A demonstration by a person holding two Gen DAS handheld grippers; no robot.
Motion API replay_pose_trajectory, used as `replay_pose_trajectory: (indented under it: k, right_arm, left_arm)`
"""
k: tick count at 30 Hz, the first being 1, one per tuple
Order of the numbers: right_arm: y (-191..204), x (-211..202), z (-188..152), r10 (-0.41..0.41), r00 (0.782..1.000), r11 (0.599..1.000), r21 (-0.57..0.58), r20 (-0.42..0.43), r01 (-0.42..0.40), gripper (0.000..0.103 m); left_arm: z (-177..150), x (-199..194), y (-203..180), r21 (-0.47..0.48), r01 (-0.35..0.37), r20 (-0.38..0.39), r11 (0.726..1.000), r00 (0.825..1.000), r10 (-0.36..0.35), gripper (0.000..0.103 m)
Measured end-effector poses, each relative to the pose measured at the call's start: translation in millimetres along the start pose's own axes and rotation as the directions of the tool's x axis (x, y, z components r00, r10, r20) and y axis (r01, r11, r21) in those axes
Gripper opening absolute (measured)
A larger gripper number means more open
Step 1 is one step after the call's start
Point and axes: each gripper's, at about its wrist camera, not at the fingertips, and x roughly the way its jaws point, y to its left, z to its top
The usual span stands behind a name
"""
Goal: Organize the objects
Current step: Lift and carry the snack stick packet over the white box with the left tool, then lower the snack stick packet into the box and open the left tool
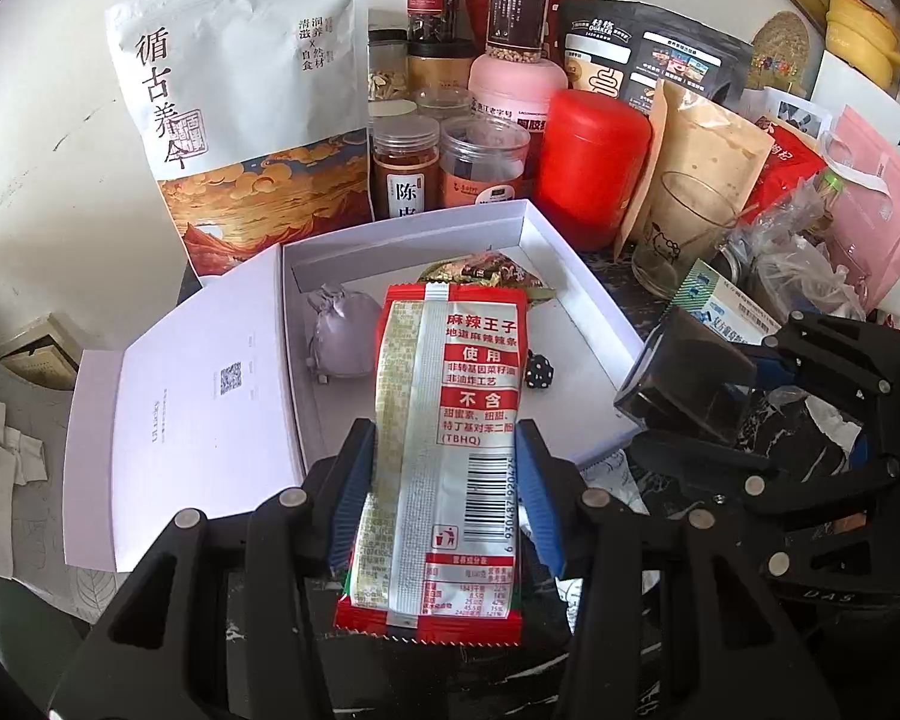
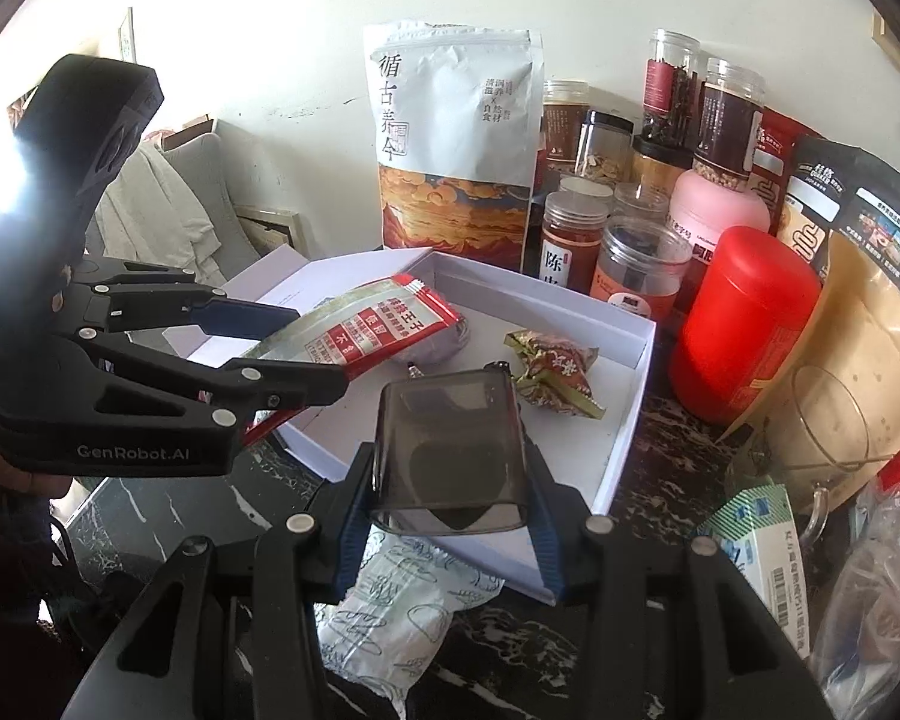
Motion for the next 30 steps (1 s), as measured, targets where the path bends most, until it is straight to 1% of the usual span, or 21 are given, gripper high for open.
replay_pose_trajectory:
  k: [8, 12, 17, 22, 25, 30]
  right_arm:
    - [-21, 9, 23, -0.022, 0.999, 1.0, 0.011, 0.037, 0.022, 0.046]
    - [-33, 18, 34, -0.023, 0.999, 0.999, 0.028, 0.044, 0.022, 0.046]
    - [-49, 31, 47, -0.017, 0.998, 0.998, 0.056, 0.063, 0.014, 0.046]
    - [-63, 48, 59, -0.013, 0.998, 0.997, 0.075, 0.056, 0.008, 0.046]
    - [-71, 61, 66, -0.009, 0.999, 0.997, 0.079, 0.046, 0.006, 0.046]
    - [-84, 85, 70, -0.039, 0.999, 0.994, 0.103, 0.012, 0.037, 0.046]
  left_arm:
    - [34, 15, 7, -0.001, -0.003, 0.035, 1.0, 0.999, 0.003, 0.045]
    - [49, 21, 13, -0.008, -0.026, 0.067, 1.0, 0.997, 0.027, 0.045]
    - [65, 35, 22, -0.024, -0.037, 0.075, 0.999, 0.996, 0.039, 0.045]
    - [73, 55, 31, -0.048, -0.04, 0.067, 0.998, 0.997, 0.044, 0.045]
    - [79, 70, 35, -0.059, -0.027, 0.061, 0.998, 0.998, 0.03, 0.045]
    - [85, 98, 38, -0.079, -0.024, 0.05, 0.997, 0.998, 0.028, 0.045]
